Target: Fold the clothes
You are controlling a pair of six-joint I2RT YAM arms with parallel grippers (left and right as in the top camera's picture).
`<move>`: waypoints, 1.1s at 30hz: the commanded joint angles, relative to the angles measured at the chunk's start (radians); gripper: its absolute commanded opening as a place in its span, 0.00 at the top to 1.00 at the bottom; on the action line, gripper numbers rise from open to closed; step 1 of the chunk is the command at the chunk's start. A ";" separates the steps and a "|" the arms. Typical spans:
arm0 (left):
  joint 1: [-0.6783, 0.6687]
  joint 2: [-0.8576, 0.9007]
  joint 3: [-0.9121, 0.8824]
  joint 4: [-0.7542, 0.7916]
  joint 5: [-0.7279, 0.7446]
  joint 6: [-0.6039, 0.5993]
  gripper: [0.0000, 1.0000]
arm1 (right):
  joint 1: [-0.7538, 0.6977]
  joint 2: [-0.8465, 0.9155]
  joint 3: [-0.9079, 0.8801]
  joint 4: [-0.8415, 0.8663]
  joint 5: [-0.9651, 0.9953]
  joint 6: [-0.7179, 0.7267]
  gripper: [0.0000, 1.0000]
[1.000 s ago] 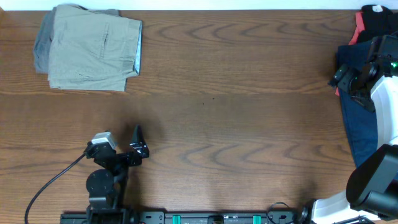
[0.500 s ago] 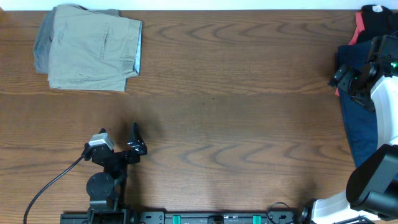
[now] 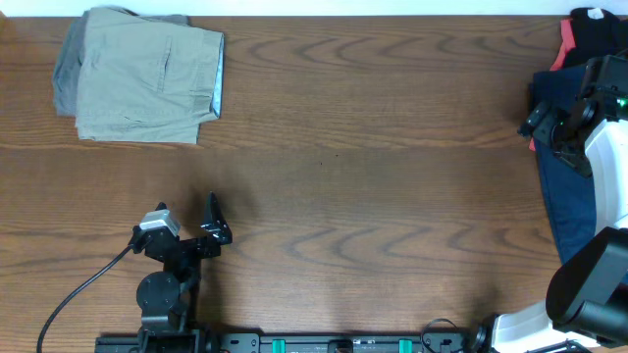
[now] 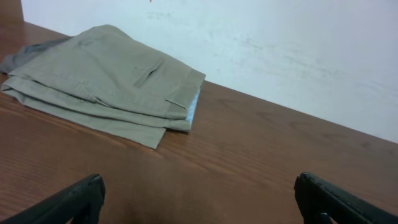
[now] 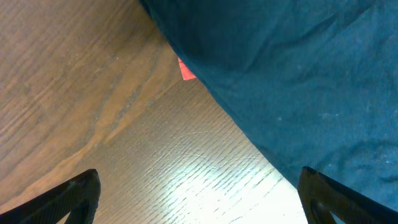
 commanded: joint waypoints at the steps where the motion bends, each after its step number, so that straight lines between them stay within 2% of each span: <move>1: 0.006 -0.007 -0.028 -0.020 -0.030 0.010 0.02 | 0.000 -0.010 0.002 0.000 0.011 -0.012 0.01; 23: 0.006 -0.007 -0.028 -0.020 -0.030 0.010 0.02 | 0.005 -0.016 0.001 0.000 0.011 -0.012 0.01; 33: 0.006 -0.007 -0.028 -0.020 -0.030 0.010 0.02 | 0.010 -0.214 0.001 -0.001 0.011 -0.012 0.01</move>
